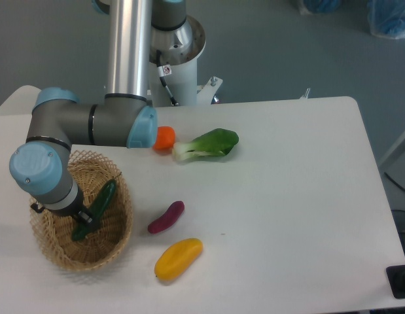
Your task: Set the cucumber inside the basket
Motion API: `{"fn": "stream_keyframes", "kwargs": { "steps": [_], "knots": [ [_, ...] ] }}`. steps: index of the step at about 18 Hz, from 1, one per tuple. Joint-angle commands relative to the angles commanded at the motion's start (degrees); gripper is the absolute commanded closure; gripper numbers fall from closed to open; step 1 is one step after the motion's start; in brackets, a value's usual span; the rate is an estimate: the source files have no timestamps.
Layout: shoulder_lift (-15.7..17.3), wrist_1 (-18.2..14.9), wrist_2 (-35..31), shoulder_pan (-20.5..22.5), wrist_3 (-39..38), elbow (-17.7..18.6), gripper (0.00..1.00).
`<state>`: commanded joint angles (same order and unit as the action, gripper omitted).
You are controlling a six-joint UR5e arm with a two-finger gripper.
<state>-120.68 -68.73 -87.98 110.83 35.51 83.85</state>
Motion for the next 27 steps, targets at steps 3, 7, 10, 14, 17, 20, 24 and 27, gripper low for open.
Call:
{"fn": "stream_keyframes", "kwargs": {
  "steps": [3, 7, 10, 14, 17, 20, 24, 27],
  "knots": [
    [0.3, -0.1, -0.3, 2.1, 2.6, -0.6, 0.00],
    [0.5, -0.2, -0.3, 6.6, 6.9, -2.0, 0.00],
    [0.4, -0.4, 0.1, 11.0, 13.5, -2.8, 0.00],
    [-0.3, -0.8, -0.2, 17.0, 21.9, -3.2, 0.00],
    [-1.4, -1.3, -0.3, 19.9, 28.1, -4.6, 0.00],
    [-3.2, -2.2, -0.3, 22.8, 31.2, -7.5, 0.00],
    [-6.3, -3.6, -0.3, 25.9, 36.7, -12.0, 0.00],
    [-7.8, -3.8, -0.5, 27.2, 38.3, -13.7, 0.00]
  ]
}}
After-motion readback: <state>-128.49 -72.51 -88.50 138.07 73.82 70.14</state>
